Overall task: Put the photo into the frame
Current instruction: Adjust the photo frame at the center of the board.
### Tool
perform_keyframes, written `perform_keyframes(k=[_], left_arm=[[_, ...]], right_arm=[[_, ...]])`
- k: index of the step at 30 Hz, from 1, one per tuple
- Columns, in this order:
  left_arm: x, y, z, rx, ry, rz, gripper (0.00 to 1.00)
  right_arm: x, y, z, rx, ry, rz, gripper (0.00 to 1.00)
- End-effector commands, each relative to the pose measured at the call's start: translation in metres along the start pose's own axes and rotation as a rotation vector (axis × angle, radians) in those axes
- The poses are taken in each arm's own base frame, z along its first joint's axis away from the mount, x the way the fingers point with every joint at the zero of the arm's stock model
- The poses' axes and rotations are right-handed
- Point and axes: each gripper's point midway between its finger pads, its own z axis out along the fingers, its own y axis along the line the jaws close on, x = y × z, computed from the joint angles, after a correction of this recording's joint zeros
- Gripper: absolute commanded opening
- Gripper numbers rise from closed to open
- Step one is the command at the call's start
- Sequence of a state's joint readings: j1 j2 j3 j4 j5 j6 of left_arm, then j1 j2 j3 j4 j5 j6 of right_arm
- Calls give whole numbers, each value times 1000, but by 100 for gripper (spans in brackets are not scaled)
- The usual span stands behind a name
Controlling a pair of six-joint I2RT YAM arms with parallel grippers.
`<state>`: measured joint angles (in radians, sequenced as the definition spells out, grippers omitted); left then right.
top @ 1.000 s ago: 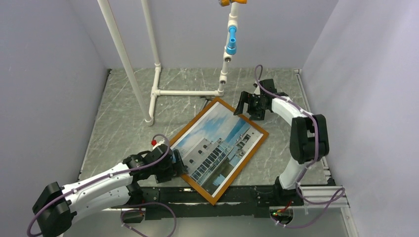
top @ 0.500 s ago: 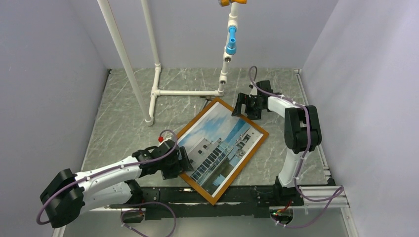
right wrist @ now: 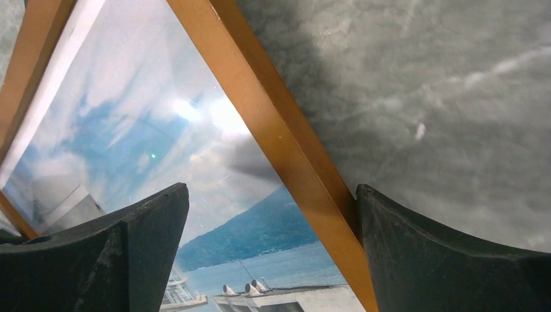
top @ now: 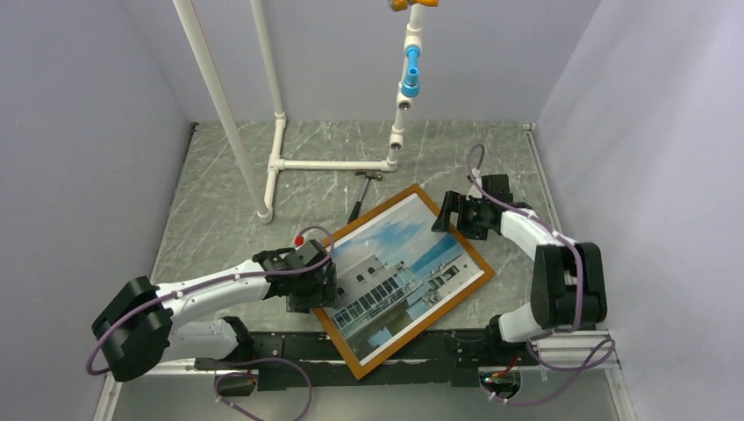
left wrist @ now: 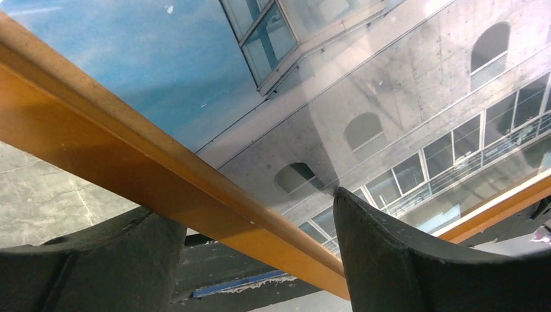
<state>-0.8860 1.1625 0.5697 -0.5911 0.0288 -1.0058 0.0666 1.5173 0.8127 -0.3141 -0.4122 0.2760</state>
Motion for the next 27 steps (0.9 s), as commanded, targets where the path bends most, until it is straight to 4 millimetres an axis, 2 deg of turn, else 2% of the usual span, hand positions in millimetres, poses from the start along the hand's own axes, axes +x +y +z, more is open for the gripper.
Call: perform_keyframes(k=[1, 6, 13, 17, 19, 22, 27], left_arm=[[-44, -107, -34, 344, -142, 128, 80], [-33, -128, -30, 354, -94, 168, 80], [-22, -140, -16, 327, -35, 188, 81], [-21, -152, -16, 345, -20, 207, 81], [-20, -151, -11, 320, -2, 213, 82], [-20, -149, -5, 283, 16, 211, 85], [-21, -145, 10, 240, 51, 177, 89]], right_arm=[[30, 44, -35, -159, 64, 54, 100], [40, 38, -48, -119, 53, 82, 100], [53, 17, -59, -23, 21, 160, 100], [44, 0, -70, 41, -71, 192, 100], [37, -7, -74, 61, -105, 215, 100], [36, -12, -72, 65, -99, 230, 100], [42, -17, -57, 43, -37, 247, 100]])
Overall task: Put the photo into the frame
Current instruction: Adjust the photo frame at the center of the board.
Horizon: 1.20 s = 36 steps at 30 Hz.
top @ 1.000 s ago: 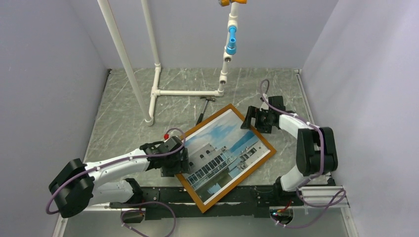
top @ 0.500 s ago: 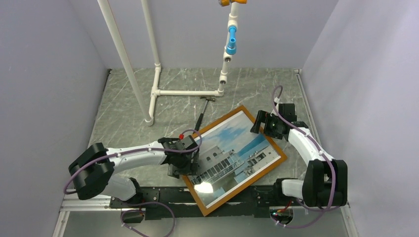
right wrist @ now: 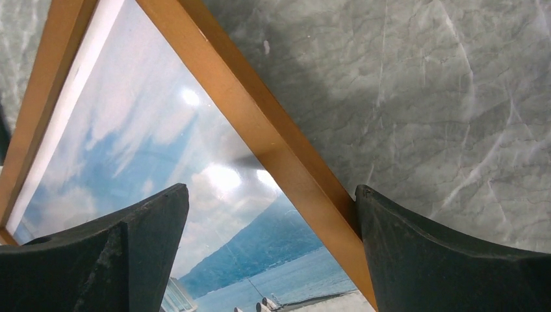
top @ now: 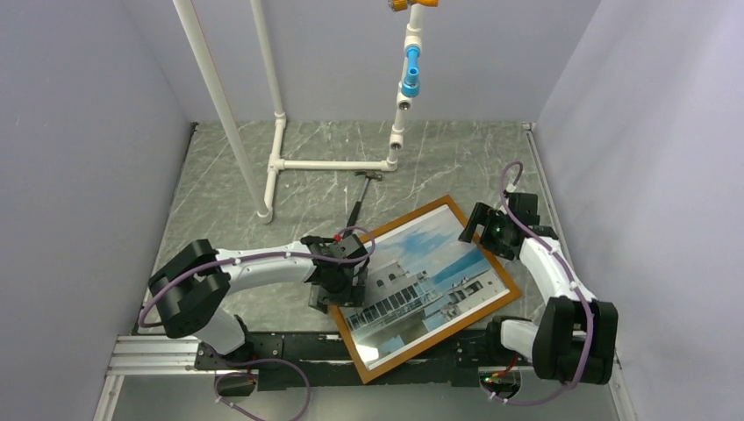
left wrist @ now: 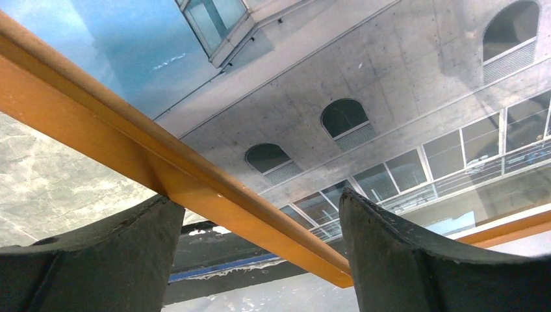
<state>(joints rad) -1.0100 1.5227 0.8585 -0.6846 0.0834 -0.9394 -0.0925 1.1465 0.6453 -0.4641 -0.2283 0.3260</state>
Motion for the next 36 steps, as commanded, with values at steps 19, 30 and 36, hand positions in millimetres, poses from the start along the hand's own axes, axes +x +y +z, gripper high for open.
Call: perform_keyframes(k=[19, 30, 36], left_arm=[[-116, -22, -4, 180, -199, -88, 91], [-183, 6, -1, 44, -239, -37, 90], [-207, 6, 3, 12, -252, 0, 89]], right_arm=[[34, 54, 29, -292, 272, 103, 100], [68, 70, 20, -358, 348, 73, 100], [92, 80, 13, -377, 396, 59, 100]])
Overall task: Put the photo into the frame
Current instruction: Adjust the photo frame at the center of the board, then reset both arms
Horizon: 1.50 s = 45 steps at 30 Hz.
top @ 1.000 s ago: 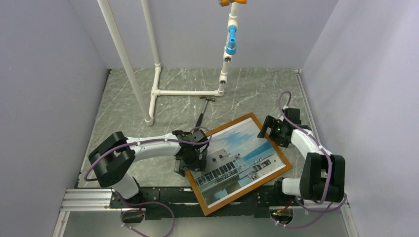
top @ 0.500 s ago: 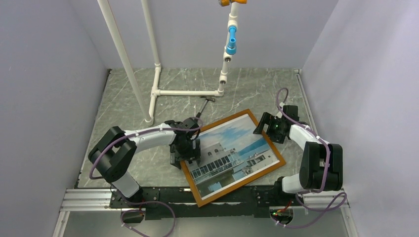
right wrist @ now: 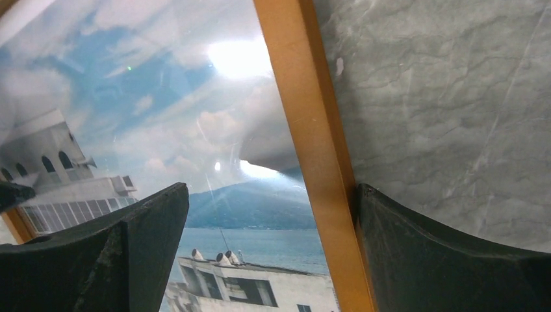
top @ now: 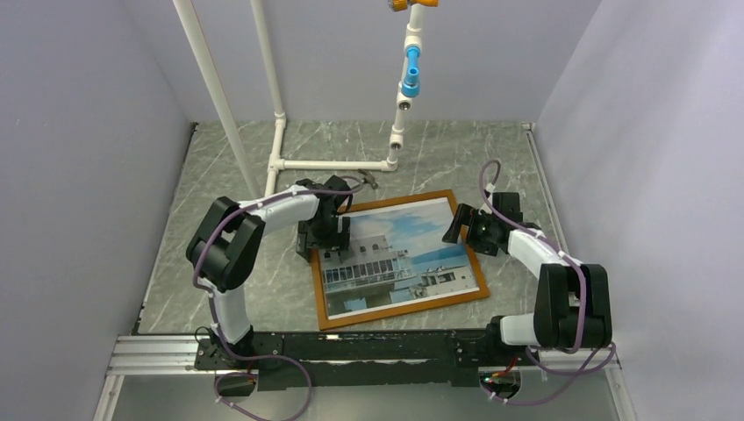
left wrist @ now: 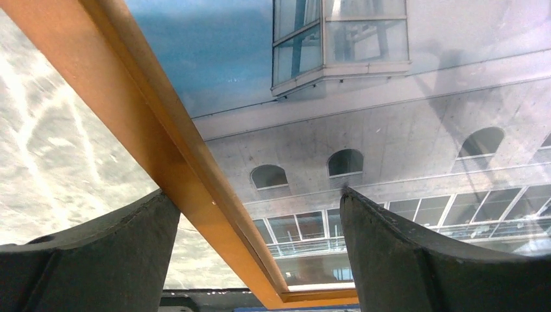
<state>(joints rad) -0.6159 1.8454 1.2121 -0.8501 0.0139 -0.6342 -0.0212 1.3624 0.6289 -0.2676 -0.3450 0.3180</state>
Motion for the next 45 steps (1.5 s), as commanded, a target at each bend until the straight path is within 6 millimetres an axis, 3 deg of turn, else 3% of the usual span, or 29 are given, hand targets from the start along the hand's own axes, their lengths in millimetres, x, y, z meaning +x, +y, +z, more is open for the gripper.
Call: perform_keyframes(k=[1, 5, 12, 18, 21, 26, 30, 33, 37, 41, 45], left_arm=[[-73, -65, -9, 189, -245, 72, 89], [-81, -76, -12, 220, -244, 93, 88], [-90, -75, -14, 179, -236, 119, 89], [-78, -69, -5, 188, -222, 98, 89], [-71, -57, -6, 165, -249, 79, 93], [-71, -41, -48, 120, -380, 74, 99], [-62, -46, -93, 152, -498, 120, 99], [-45, -53, -126, 192, -583, 169, 99], [-21, -57, -154, 334, -652, 192, 99], [5, -51, -174, 478, -734, 201, 99], [25, -30, -206, 592, -862, 164, 99]], right_arm=[[79, 63, -18, -258, 290, 117, 100], [98, 68, -21, -251, 314, 114, 100], [122, 69, -29, -225, 335, 94, 100], [119, 57, -27, -143, 314, 78, 100], [106, 54, -28, -102, 281, 52, 100], [70, 63, -40, -74, 174, 7, 100], [47, 71, -54, -67, 100, -28, 100], [35, 78, -67, -80, 44, -52, 100], [21, 90, -85, -127, -39, -79, 100], [14, 97, -100, -163, -107, -110, 100], [17, 93, -102, -156, -115, -111, 100]])
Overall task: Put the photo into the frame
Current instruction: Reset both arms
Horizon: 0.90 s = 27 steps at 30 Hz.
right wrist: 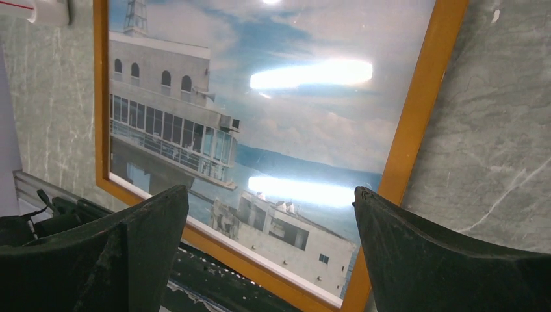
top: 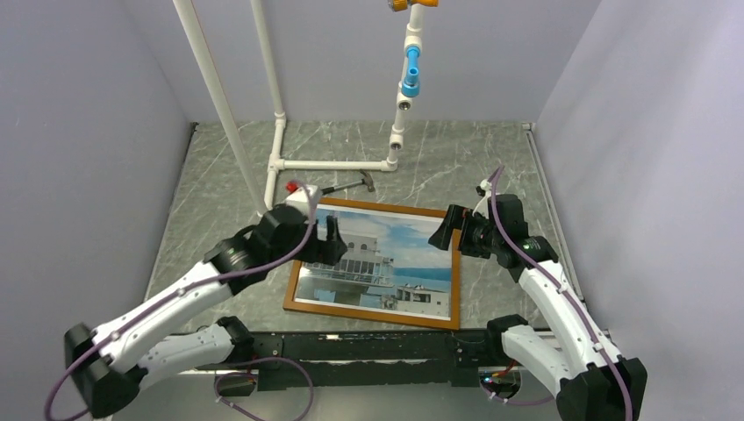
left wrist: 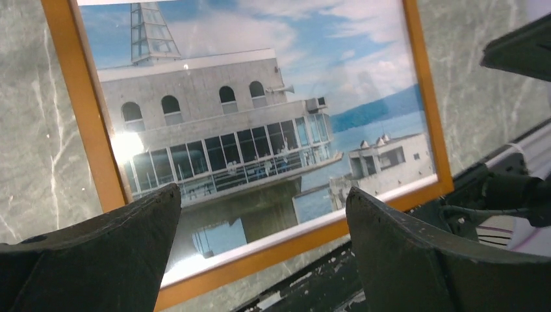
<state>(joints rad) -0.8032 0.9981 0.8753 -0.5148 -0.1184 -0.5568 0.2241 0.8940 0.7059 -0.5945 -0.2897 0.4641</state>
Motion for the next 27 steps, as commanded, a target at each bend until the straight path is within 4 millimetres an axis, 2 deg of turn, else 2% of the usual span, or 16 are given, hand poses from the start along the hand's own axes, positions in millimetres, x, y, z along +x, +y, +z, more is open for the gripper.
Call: perform_keyframes(k=[1, 4, 6, 9, 13, 17, 20, 24, 27], left_arm=[[-16, -9, -39, 124, -177, -56, 99], [-14, 7, -62, 111, -259, -77, 99], [-8, 23, -73, 74, -302, -94, 99], [5, 50, -81, -2, -343, -121, 99], [12, 77, -90, -81, -426, -160, 99], [12, 104, -90, -180, -515, -184, 99], [13, 120, -86, -270, -538, -138, 99], [19, 145, -69, -438, -513, -32, 99], [9, 149, -60, -510, -501, 50, 99]], right_arm=[[-1, 1, -6, 2, -8, -9, 100], [7, -5, -3, 14, 15, -3, 100], [8, -1, -1, -12, 8, -2, 100], [6, -1, -1, -21, -21, -1, 100], [-2, -1, -1, -27, -74, -24, 100], [-13, -4, -2, -22, -153, -69, 100], [-25, -7, -5, -10, -239, -116, 100], [-45, -11, -14, 12, -379, -195, 100], [-59, -17, -23, 52, -481, -260, 100]])
